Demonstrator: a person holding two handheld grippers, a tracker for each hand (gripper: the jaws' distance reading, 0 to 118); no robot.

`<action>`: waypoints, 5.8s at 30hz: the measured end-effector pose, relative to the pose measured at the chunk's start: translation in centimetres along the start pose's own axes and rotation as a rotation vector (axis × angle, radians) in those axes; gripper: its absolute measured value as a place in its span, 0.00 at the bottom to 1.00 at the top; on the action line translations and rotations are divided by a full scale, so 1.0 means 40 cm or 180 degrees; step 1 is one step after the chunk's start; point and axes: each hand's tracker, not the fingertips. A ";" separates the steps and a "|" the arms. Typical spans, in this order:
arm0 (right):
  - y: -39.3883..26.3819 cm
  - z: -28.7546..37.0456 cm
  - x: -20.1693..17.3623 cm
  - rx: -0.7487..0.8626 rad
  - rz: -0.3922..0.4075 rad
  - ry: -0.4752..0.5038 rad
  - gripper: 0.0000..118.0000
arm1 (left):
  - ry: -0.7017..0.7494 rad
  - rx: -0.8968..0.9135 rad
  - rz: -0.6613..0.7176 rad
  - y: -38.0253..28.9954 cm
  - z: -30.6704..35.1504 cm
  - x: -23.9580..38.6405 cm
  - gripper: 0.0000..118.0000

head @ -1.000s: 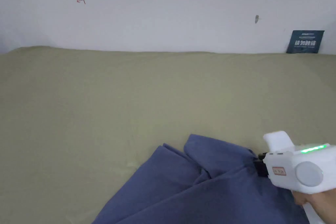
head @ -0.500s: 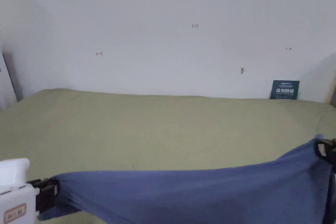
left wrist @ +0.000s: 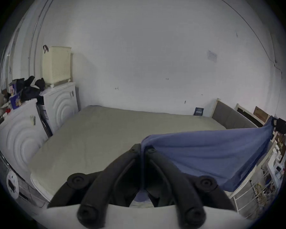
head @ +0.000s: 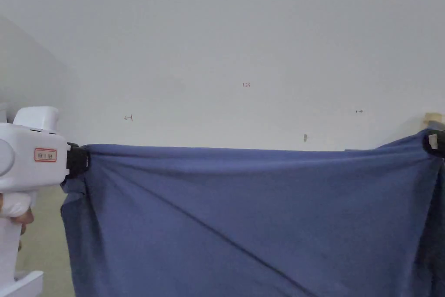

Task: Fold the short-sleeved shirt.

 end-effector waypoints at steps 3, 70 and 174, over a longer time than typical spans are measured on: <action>0.011 -0.036 0.007 0.0000 -0.0055 -0.0005 0.00 | 0.0035 0.0008 -0.0027 0.025 -0.020 0.012 0.04; -0.728 -0.389 0.113 -0.1832 -0.0490 -0.0397 0.00 | 0.0396 -0.1256 -0.0322 -0.600 -0.553 0.047 0.04; -0.822 -0.386 0.085 -0.2343 -0.0553 -0.0362 0.00 | 0.0102 -0.1783 0.0338 -0.644 -0.520 -0.090 0.02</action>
